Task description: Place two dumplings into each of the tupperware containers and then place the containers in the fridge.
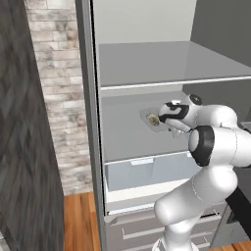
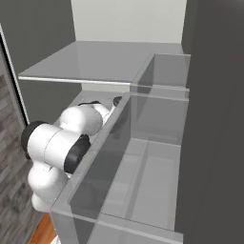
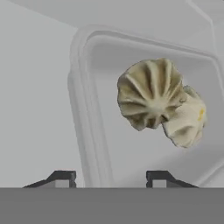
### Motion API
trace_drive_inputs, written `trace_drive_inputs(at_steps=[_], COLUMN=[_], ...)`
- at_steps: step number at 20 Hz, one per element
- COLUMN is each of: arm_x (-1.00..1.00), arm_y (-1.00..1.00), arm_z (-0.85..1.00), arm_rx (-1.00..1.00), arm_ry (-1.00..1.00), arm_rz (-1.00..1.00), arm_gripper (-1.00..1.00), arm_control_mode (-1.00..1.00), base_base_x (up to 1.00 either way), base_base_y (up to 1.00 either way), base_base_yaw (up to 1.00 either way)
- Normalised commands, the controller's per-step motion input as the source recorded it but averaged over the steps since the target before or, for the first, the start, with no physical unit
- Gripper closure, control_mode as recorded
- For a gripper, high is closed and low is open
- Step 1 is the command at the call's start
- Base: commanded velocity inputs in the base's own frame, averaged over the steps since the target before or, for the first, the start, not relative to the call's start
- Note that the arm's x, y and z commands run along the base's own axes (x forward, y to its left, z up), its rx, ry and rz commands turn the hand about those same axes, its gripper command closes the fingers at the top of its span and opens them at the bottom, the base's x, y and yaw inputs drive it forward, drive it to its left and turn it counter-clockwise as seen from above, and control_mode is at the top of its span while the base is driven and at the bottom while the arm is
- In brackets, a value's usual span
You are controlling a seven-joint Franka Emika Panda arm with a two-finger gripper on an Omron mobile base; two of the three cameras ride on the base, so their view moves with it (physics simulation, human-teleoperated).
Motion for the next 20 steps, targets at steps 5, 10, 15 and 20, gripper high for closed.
trace_drive_inputs(at_steps=[5,10,15,20], arm_x=[-0.49,-0.96,-0.23,-0.33], arm_y=[0.0,0.0,0.0,0.0], arm_z=[0.0,0.19,0.96,0.79], arm_rx=[0.0,0.0,0.0,0.02], arm_ry=[-0.3,-0.04,0.22,0.36], arm_rz=[0.0,0.0,-0.04,-0.12], arm_gripper=[-1.0,-1.0,-1.0,-1.0], arm_control_mode=[-1.0,-1.0,-1.0,-1.0], base_base_x=[0.0,0.0,0.0,0.0], base_base_y=[0.0,0.0,0.0,0.0], base_base_yaw=[0.0,0.0,0.0,0.0])
